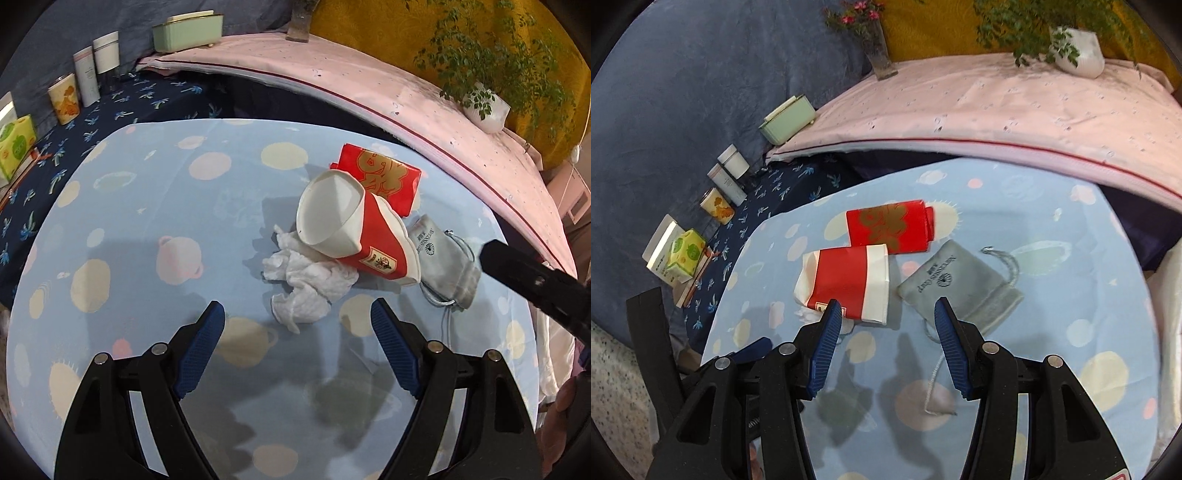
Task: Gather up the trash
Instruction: 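Grasp the white tissue with the left tool while the right tool grasps the red-and-white paper cup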
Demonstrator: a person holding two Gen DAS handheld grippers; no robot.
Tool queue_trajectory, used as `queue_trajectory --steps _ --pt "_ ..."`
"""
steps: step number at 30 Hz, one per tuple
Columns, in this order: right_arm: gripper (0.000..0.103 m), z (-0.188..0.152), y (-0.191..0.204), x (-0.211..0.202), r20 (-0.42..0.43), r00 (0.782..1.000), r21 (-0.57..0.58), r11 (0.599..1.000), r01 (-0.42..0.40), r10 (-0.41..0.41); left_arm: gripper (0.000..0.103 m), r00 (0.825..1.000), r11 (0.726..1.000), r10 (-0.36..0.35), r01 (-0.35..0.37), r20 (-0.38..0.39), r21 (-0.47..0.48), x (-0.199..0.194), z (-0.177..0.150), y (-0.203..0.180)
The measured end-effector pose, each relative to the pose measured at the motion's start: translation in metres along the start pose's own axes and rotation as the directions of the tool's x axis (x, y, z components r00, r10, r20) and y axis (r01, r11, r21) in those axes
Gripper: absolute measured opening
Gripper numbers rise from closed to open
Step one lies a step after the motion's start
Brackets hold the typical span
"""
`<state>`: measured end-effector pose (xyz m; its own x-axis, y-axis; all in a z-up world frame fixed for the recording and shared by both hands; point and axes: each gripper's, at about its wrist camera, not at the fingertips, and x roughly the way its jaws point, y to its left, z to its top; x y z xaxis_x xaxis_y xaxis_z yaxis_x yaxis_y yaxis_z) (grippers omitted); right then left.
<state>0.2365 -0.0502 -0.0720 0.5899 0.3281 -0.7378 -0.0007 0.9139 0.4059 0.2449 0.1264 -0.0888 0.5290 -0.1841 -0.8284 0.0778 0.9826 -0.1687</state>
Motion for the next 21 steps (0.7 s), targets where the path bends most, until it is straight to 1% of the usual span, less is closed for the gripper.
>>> queue_trajectory --steps 2,5,6,8,11,12,13,15,18,20,21 --pt "0.051 0.002 0.001 0.014 -0.025 1.0 0.007 1.0 -0.015 0.015 0.076 1.0 1.0 -0.012 0.012 -0.005 0.003 0.007 0.003 0.0" --pt "0.051 0.004 0.003 0.035 -0.06 0.998 0.015 0.999 -0.03 0.031 0.069 0.999 1.0 -0.027 0.027 -0.02 0.012 0.018 0.006 0.0" --pt "0.051 0.005 0.003 0.039 -0.068 0.997 0.019 0.999 -0.039 0.04 0.064 0.999 0.999 -0.032 0.033 -0.026 0.014 0.021 0.007 0.0" --pt "0.051 0.007 0.004 0.049 -0.082 0.995 0.026 0.998 -0.059 0.061 0.057 0.998 0.999 -0.048 0.048 -0.041 0.014 0.027 0.008 0.0" --pt "0.051 0.008 0.006 0.062 -0.104 0.991 0.032 0.996 -0.082 0.084 0.046 0.997 0.998 -0.066 0.066 -0.04 0.011 0.031 0.009 0.0" --pt "0.051 0.008 0.007 0.065 -0.109 0.99 0.031 0.996 -0.086 0.089 0.036 0.996 0.996 -0.083 0.084 -0.045 0.013 0.032 0.009 0.0" --pt "0.051 0.008 0.008 0.068 -0.114 0.989 0.03 0.995 -0.092 0.095 0.031 0.993 0.994 -0.106 0.107 -0.06 0.01 0.033 0.009 0.0" --pt "0.051 0.007 0.01 0.072 -0.119 0.987 0.029 0.994 -0.106 0.109 0.027 0.99 0.992 -0.123 0.123 -0.064 -0.002 0.034 0.009 0.002" --pt "0.05 0.006 0.012 0.074 -0.119 0.986 0.024 0.993 -0.117 0.119 0.024 0.99 0.992 -0.13 0.13 -0.062 -0.002 0.034 0.008 0.002" --pt "0.043 0.006 0.012 0.073 -0.121 0.985 0.023 0.992 -0.123 0.125 0.023 0.99 0.992 -0.128 0.128 -0.061 -0.002 0.033 0.008 0.002" --pt "0.04 0.006 0.011 0.072 -0.121 0.984 0.026 0.992 -0.126 0.128 0.022 0.99 0.992 -0.128 0.128 -0.062 -0.005 0.033 0.007 0.002"
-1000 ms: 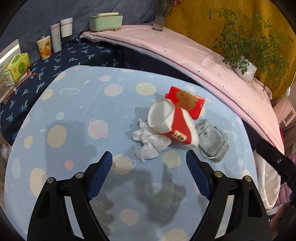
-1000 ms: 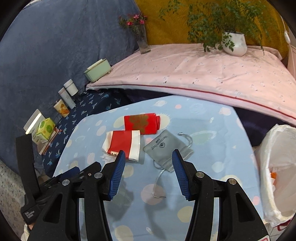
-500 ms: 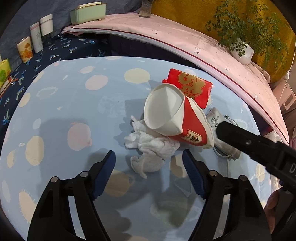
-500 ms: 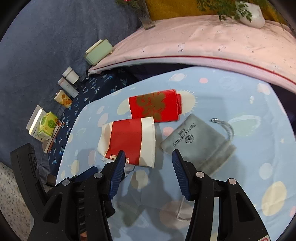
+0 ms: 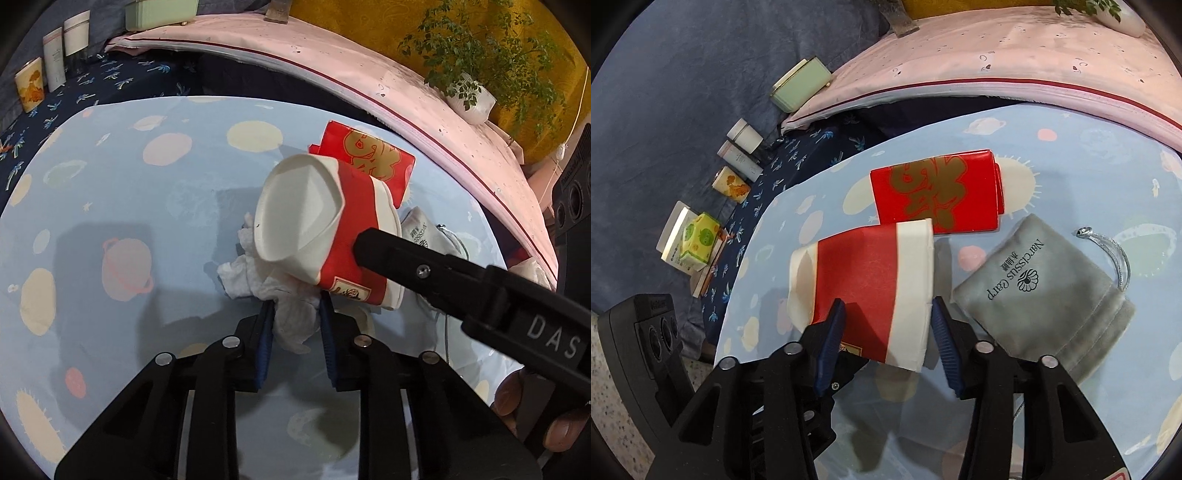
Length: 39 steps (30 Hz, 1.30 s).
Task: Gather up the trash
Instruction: 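Grasp the white tissue with the left tool while the right tool grasps the red-and-white paper cup, then lift the tissue and paper cup and carry them over the bin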
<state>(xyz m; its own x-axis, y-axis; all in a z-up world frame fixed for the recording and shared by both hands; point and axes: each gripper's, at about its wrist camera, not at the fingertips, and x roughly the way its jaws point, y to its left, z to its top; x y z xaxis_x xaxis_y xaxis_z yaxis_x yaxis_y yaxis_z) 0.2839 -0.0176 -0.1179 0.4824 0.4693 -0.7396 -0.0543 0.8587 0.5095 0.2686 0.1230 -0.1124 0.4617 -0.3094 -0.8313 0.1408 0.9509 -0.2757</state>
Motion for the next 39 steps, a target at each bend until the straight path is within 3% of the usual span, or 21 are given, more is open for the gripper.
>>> queue_trajectory --steps 5,8,14,22,31,39 --pt "0.017 -0.002 0.0 -0.012 0.008 0.999 0.003 0.999 -0.034 0.034 0.021 1.0 1.0 0.009 -0.009 0.0 -0.016 -0.004 -0.003 0.002" --pt "0.01 -0.004 0.004 -0.022 0.018 0.997 0.002 0.997 -0.074 0.074 0.02 1.0 1.0 0.014 -0.014 0.0 -0.019 -0.008 -0.005 0.002" --pt "0.005 -0.011 0.019 -0.051 0.063 0.993 -0.042 0.994 -0.098 0.1 0.018 1.0 1.0 0.02 -0.02 0.012 -0.017 -0.022 -0.011 -0.003" --pt "0.004 -0.005 0.02 -0.123 0.207 0.976 -0.056 0.997 -0.054 0.064 0.018 0.997 1.0 0.015 -0.016 0.071 0.009 -0.056 -0.01 -0.026" --pt "0.004 -0.008 0.006 -0.222 0.4 0.911 -0.047 0.99 0.131 -0.101 0.018 0.988 0.994 -0.013 -0.003 0.154 0.108 -0.103 -0.005 -0.091" --pt "0.004 -0.025 -0.034 -0.291 0.485 0.837 0.048 0.964 0.262 -0.252 0.018 0.979 0.975 -0.084 0.042 0.188 0.219 -0.13 -0.011 -0.167"
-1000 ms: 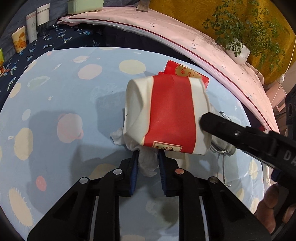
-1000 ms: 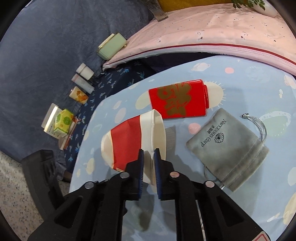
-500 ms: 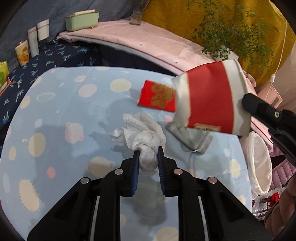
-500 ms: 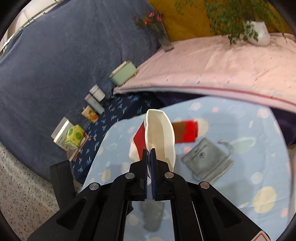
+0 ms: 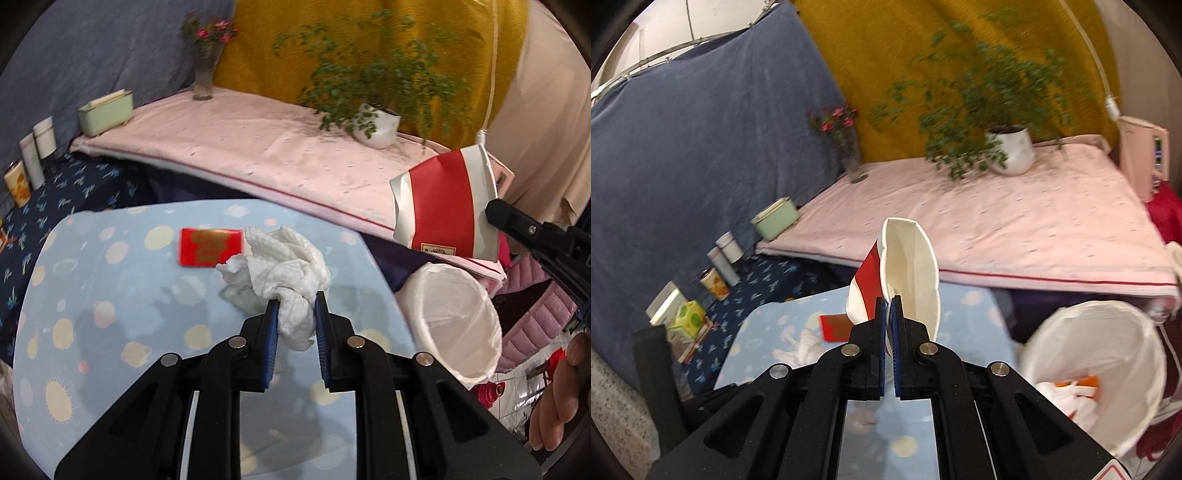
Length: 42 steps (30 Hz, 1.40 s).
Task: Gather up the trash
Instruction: 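Lift the tissue and paper cup and carry them over the bin, then open both tools to drop the tissue and cup into the bin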
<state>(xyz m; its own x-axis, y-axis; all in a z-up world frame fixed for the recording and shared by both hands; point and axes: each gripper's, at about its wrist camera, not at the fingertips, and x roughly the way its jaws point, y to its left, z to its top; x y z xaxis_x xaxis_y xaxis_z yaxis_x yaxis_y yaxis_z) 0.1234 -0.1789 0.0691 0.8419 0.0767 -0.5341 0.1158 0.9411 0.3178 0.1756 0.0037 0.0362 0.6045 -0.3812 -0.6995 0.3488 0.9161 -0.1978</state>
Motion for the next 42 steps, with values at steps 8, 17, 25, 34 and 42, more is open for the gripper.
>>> queue_trajectory --steps 8,17,25,34,42 --pt "0.004 0.002 -0.052 -0.044 0.069 0.983 0.01 0.985 0.17 -0.17 0.018 0.998 0.991 -0.07 0.069 0.003 0.117 0.002 0.007 -0.082" --pt "0.004 -0.005 -0.114 -0.082 0.111 0.926 0.02 0.932 0.362 -0.362 0.018 0.99 0.959 -0.143 0.142 -0.017 0.245 0.013 0.003 -0.163" --pt "0.004 -0.014 -0.154 -0.093 0.098 0.902 0.054 0.907 0.417 -0.421 0.018 0.982 0.933 -0.179 0.187 -0.056 0.306 0.029 -0.004 -0.206" --pt "0.004 -0.02 -0.176 -0.096 0.08 0.897 0.088 0.9 0.427 -0.434 0.018 0.979 0.917 -0.184 0.204 -0.091 0.342 0.045 -0.009 -0.236" --pt "0.01 -0.02 -0.183 -0.09 0.065 0.917 0.132 0.914 0.383 -0.394 0.063 0.99 0.934 -0.142 0.14 -0.016 0.329 0.048 -0.006 -0.236"
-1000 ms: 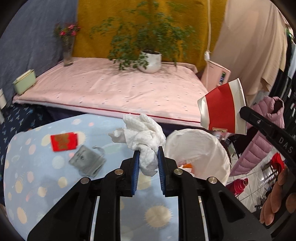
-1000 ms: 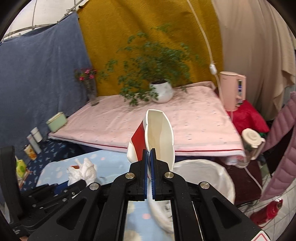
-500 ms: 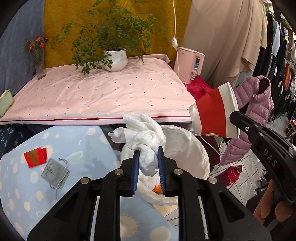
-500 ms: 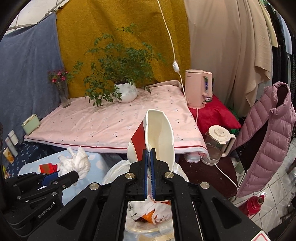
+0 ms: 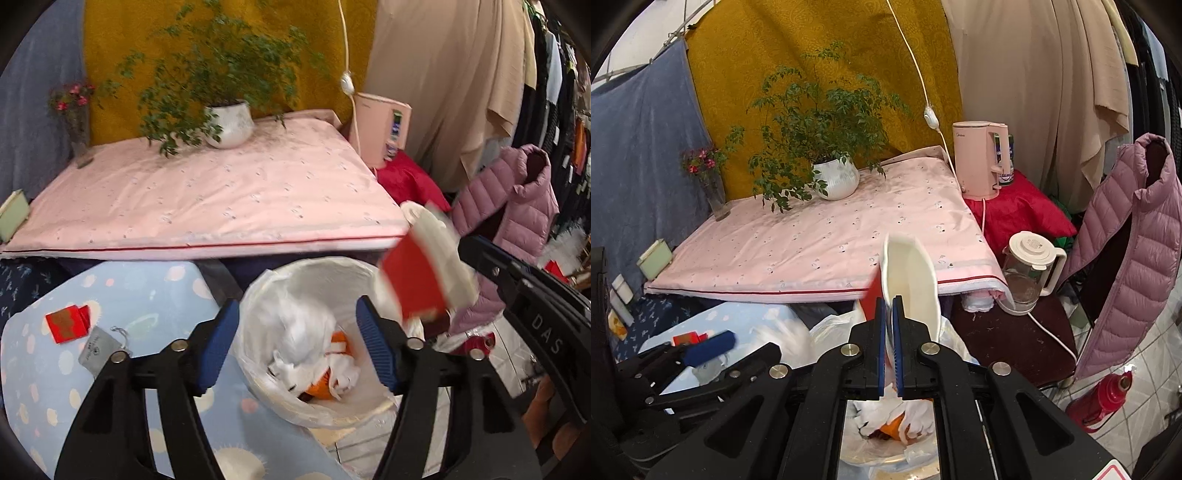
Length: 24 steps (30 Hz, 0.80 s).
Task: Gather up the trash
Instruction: 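Open both tools to drop the tissue and cup into the bin, then move both open tools back over the red packet and grey pouch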
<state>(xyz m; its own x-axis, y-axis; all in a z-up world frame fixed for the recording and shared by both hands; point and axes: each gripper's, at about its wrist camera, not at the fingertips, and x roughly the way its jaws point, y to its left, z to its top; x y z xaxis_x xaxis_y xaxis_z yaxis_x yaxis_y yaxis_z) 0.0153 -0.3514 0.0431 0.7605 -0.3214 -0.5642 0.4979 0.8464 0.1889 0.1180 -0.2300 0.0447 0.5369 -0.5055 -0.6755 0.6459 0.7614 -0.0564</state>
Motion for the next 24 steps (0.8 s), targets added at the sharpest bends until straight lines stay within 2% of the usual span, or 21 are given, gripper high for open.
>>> queue_trajectory --steps 2,4,17,24 --pt "0.021 0.0 0.003 0.0 0.002 1.0 -0.004 1.0 0.001 -0.001 0.063 1.0 1.0 0.005 -0.005 -0.007 -0.011 0.001 0.001 0.005" --pt "0.025 0.0 0.005 0.0 0.006 1.0 -0.008 1.0 0.0 0.0 0.063 1.0 1.0 0.016 -0.016 -0.008 -0.021 0.001 0.001 0.012" --pt "0.046 0.0 0.028 -0.003 0.012 1.0 -0.042 0.999 -0.019 0.02 0.063 0.999 0.997 0.043 -0.042 0.003 -0.071 -0.01 -0.003 0.036" --pt "0.053 -0.002 0.045 -0.005 0.012 0.999 -0.071 0.997 -0.032 0.033 0.064 0.998 0.992 0.062 -0.061 0.002 -0.111 -0.016 -0.009 0.055"
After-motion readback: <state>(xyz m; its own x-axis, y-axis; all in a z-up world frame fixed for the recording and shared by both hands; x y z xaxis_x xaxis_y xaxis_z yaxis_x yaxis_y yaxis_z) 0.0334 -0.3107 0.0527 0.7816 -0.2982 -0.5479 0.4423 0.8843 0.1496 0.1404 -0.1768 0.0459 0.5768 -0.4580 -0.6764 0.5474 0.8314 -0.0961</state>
